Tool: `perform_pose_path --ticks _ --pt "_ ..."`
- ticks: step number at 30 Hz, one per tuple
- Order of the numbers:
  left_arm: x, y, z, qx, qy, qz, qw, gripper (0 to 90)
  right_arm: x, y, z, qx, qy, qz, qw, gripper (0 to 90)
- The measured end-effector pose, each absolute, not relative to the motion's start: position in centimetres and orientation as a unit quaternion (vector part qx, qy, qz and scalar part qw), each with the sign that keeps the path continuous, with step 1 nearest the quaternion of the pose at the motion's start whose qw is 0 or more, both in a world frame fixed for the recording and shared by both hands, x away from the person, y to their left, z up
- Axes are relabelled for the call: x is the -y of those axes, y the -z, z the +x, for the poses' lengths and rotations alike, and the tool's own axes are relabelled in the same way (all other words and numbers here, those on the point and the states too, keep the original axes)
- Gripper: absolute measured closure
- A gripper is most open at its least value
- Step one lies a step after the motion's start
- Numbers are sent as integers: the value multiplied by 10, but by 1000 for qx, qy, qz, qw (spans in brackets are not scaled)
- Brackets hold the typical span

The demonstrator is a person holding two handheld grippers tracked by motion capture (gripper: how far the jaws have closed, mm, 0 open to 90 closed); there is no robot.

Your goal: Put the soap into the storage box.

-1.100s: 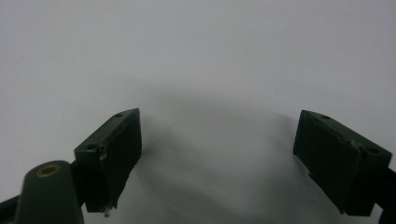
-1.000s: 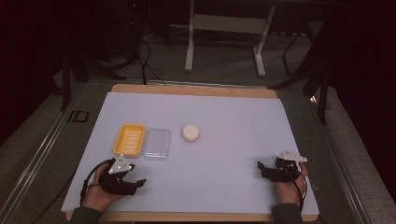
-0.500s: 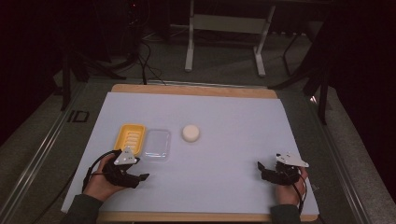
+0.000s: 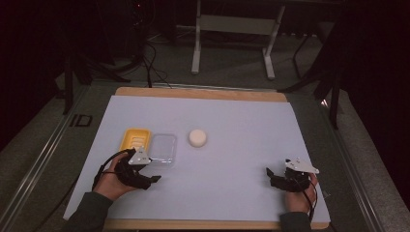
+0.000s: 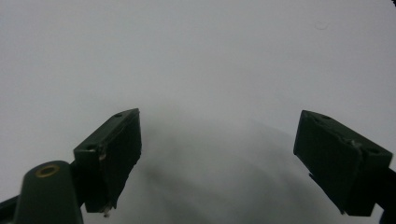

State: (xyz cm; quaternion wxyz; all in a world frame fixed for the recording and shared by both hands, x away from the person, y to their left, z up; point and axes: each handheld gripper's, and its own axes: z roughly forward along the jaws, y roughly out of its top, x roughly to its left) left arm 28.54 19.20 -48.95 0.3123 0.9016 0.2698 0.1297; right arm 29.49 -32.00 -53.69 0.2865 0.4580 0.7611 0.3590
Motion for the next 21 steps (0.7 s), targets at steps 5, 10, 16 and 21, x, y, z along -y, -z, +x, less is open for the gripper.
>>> perform_pose_path --ticks 5,10,16,21 --pt "-188 488 291 -264 -130 906 304 307 320 537 295 -762 -358 456 287 152" --pt "-185 484 296 -257 -130 911 295 307 320 537 295 -763 -358 455 286 152" --pt "-182 481 302 -253 -130 916 283 308 319 537 295 -764 -358 454 286 153" --pt "-179 477 307 -248 -131 919 278 307 319 537 295 -764 -358 454 286 153"
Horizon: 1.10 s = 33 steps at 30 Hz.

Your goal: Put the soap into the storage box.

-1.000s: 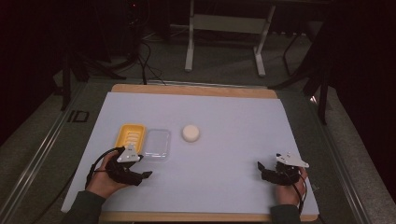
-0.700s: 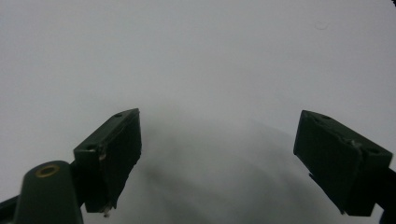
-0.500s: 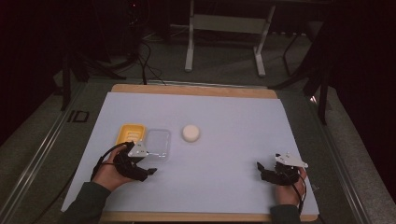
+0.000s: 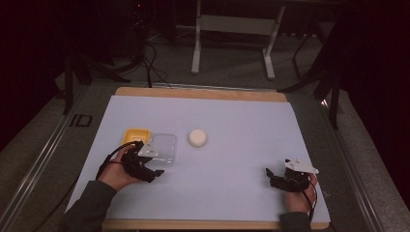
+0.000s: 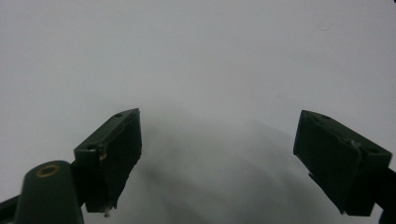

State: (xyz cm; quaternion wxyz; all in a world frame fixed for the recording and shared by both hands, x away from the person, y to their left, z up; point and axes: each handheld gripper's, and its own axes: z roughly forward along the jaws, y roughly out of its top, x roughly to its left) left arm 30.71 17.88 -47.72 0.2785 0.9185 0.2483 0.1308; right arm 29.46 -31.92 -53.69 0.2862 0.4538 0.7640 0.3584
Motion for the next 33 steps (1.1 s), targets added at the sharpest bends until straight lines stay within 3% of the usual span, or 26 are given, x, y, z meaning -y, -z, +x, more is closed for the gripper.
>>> perform_pose_path --ticks 33 --pt "-161 459 338 -229 -133 929 260 304 320 537 294 -762 -362 454 287 153"
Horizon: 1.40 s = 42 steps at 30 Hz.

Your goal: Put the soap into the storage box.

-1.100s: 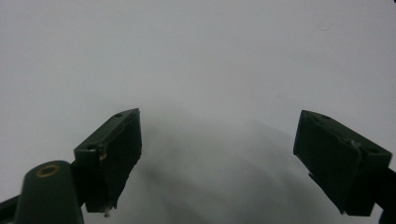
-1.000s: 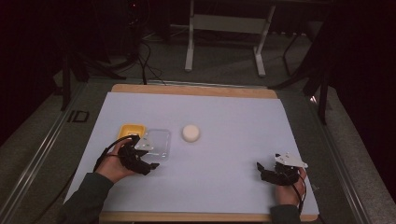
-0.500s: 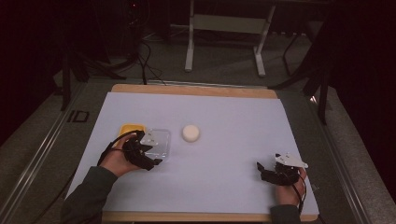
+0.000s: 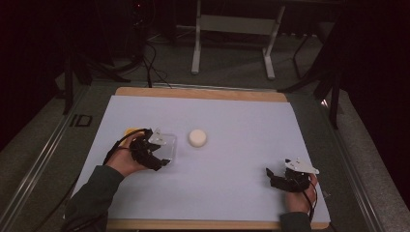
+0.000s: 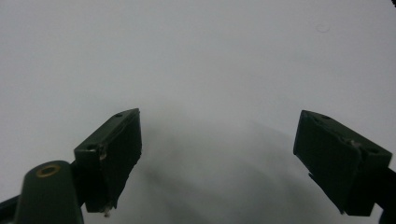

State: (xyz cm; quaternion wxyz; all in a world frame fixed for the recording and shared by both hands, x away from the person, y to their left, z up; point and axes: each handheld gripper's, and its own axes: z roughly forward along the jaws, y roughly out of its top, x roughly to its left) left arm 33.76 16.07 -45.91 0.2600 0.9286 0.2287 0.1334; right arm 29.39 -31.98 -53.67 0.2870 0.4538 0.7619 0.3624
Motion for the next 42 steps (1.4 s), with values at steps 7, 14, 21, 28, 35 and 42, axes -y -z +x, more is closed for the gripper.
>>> perform_pose_path --ticks 7,14,21,28,35,42 --pt "-156 459 343 -225 -132 931 256 303 320 537 294 -761 -364 454 287 152" --pt "-154 458 348 -225 -130 931 255 300 320 537 294 -760 -366 454 287 153" --pt "-151 457 353 -225 -129 932 252 296 320 537 294 -760 -367 454 287 153" --pt "-147 457 358 -224 -127 934 248 293 320 537 293 -760 -367 454 287 153" --pt "-144 457 363 -225 -126 935 245 290 320 537 293 -760 -367 454 287 153" --pt "-141 457 368 -225 -124 936 242 289 320 537 293 -760 -367 454 287 153"
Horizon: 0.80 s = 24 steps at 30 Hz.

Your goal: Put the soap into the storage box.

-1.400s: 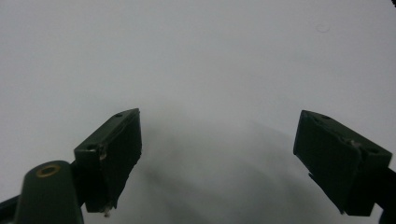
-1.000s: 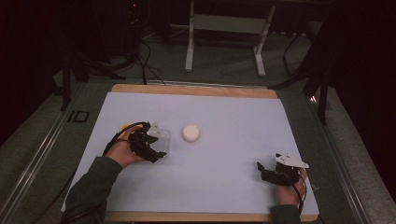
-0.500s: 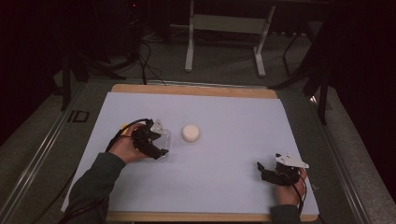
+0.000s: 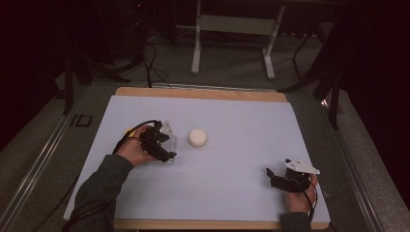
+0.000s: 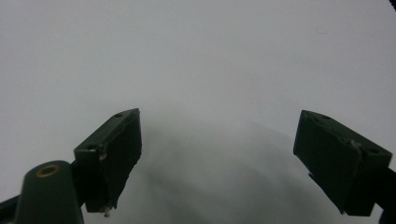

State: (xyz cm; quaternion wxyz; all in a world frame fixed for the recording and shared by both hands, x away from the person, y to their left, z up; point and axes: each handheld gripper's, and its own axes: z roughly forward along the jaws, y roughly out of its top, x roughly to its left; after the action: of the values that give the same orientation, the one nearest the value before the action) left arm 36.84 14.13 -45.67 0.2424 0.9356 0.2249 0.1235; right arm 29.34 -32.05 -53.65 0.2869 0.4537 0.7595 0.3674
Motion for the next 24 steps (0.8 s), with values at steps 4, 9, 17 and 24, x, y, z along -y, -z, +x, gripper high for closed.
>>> perform_pose_path --ticks 4,9,17,24 --pt "-140 457 371 -227 -122 936 241 288 320 536 293 -760 -367 453 287 153" --pt "-140 457 374 -228 -120 936 240 288 320 536 293 -759 -368 453 288 153" --pt "-137 457 378 -230 -119 936 237 288 321 536 293 -758 -369 454 288 153" --pt "-135 458 383 -234 -114 936 236 286 321 536 293 -758 -370 454 288 153"
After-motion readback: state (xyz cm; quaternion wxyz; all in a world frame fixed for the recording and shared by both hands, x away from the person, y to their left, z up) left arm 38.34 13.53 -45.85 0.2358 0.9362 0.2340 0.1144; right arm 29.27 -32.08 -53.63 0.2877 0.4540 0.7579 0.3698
